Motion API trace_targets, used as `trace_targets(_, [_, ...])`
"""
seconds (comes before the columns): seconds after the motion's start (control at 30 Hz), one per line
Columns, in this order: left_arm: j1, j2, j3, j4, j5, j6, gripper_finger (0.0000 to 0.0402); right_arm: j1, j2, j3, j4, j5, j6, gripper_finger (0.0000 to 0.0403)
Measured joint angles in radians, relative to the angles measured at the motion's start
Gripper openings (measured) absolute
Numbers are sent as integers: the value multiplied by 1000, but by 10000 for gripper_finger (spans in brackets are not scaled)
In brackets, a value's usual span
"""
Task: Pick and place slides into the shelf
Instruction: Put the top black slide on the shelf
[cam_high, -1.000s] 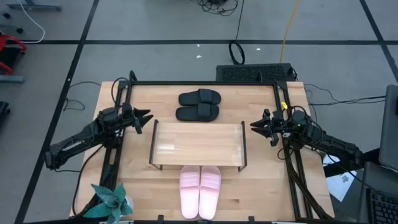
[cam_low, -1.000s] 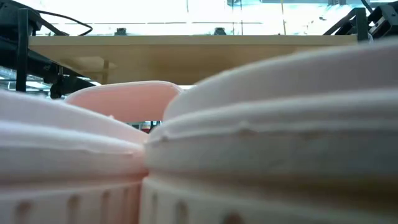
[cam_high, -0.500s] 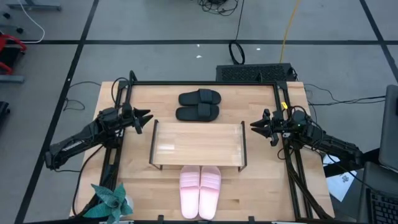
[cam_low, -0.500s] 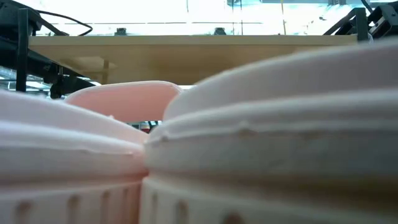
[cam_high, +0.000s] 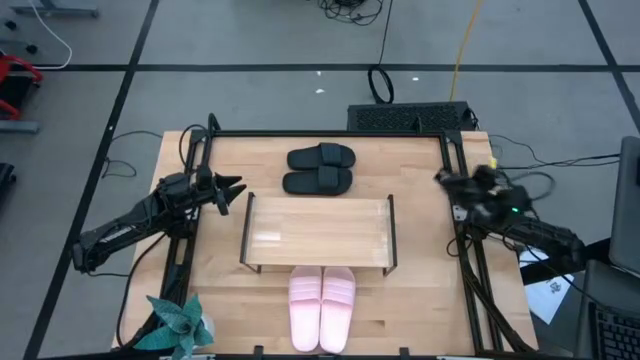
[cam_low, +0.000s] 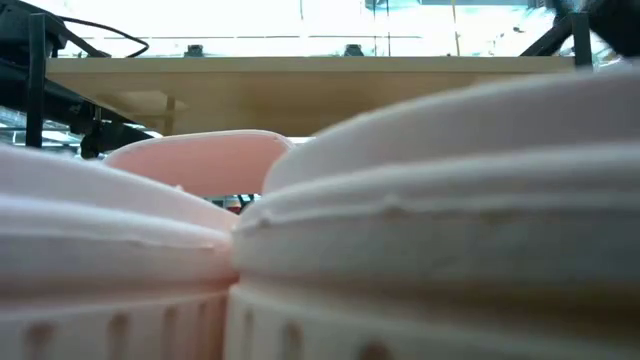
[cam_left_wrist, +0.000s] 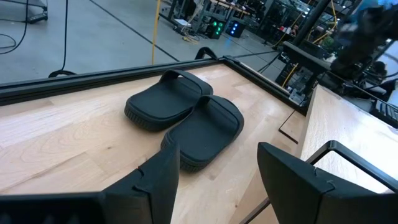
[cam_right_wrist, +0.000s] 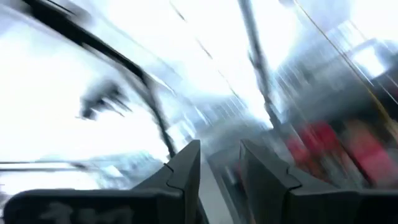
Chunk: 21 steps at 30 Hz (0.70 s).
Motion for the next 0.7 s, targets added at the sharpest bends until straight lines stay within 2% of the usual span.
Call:
trace_targets(0.1, [0,0,0,0,0,0,212,18,6,0,251,9,-76,105])
trace_targets(0.17, [0,0,0,1,0,0,212,23,6,0,340,9,-124,105])
trace_targets(0.23, [0,0,0,14,0,0,212,23,6,0,351,16,-180,105])
trace_targets(0.3, [0,0,0,51,0,0,212,23,9,4,318,66,-239,105])
trace_targets(0.53, [0,0,0,229,24,-8,212,23,110,37,253,410,-372,105])
trace_targets(0.7, [0,0,0,432,23,15,212,23,205,102,255,505,-414,105])
